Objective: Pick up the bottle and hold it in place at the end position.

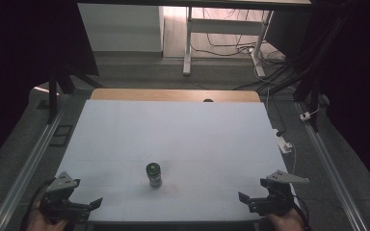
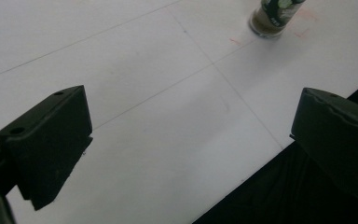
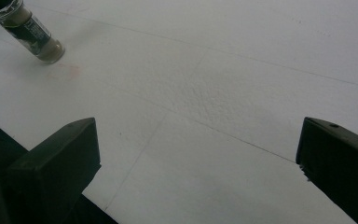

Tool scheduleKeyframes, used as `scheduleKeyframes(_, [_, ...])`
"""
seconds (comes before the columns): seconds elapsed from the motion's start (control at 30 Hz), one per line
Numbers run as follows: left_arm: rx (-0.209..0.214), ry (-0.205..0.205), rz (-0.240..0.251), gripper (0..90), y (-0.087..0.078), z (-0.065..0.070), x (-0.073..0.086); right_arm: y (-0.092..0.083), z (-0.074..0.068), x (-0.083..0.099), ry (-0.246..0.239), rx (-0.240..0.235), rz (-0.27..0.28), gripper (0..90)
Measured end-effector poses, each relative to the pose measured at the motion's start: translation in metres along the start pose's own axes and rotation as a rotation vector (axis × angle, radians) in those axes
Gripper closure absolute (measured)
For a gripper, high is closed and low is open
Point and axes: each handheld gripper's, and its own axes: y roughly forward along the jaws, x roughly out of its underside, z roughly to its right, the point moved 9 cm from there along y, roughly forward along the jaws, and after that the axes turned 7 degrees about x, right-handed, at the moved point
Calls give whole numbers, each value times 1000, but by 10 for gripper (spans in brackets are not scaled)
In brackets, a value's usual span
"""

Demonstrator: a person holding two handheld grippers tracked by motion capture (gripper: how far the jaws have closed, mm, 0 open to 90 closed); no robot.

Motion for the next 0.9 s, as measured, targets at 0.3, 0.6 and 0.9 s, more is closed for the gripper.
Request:
scheduleKeyframes(0.3, [73, 58, 22, 0, 10, 9, -12, 1, 0, 0, 0, -7, -3, 0])
scheduleKeyframes(0.6, [155, 131, 50, 3, 28, 21, -26, 1, 0, 0, 8, -9, -5, 0])
scheduleKeyframes(0.9, [192, 138, 29, 0, 51, 27, -35, 1, 0, 0, 6, -11, -5, 0])
